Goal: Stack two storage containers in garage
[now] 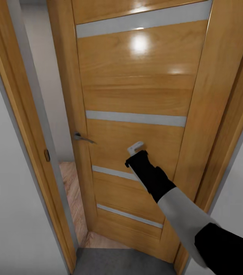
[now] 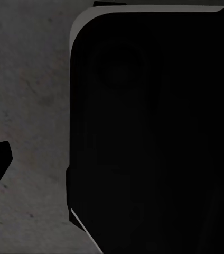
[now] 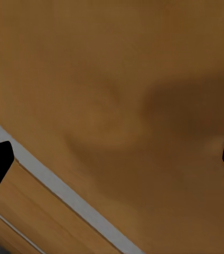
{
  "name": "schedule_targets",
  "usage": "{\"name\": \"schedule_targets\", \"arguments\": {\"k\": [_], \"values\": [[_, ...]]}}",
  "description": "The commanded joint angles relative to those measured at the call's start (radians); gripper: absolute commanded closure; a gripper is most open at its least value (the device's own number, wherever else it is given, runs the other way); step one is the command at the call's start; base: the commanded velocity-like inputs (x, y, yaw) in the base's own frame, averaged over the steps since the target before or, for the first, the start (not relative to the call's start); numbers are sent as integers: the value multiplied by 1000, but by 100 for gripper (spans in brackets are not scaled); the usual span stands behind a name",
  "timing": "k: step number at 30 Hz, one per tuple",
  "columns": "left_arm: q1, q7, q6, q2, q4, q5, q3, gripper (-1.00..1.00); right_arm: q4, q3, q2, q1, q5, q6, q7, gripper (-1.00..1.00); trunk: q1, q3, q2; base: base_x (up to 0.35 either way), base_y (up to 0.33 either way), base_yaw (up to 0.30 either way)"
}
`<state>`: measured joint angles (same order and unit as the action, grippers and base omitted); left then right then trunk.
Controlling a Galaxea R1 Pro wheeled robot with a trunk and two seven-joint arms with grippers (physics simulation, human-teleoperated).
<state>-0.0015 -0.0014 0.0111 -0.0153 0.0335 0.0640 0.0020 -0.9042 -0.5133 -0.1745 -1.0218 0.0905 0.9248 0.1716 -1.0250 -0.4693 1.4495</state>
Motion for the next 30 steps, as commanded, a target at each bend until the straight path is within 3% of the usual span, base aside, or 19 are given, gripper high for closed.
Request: {"name": "schedule_targets", "arguments": {"k": [1,12,20,30], "values": [[0,0,1,0,0,7,-1,-100,-1,-4,0,-8,44,7,1,-100,0,-1,0,0,0,0],[0,0,1,0,0,7,-1,-100,-18,-5,0,-21,44,6,-7,-100,0,-1,0,0,0,0],[0,0,1,0,0,7,-1,-100,-169,-7,0,-21,34,25,-49,-100,0,-1,0,0,0,0],[0,0,1,0,0,7,-1,-100,-154,-47,0,-21,30,15,-69,-100,0,-1,0,0,0,0]]}}
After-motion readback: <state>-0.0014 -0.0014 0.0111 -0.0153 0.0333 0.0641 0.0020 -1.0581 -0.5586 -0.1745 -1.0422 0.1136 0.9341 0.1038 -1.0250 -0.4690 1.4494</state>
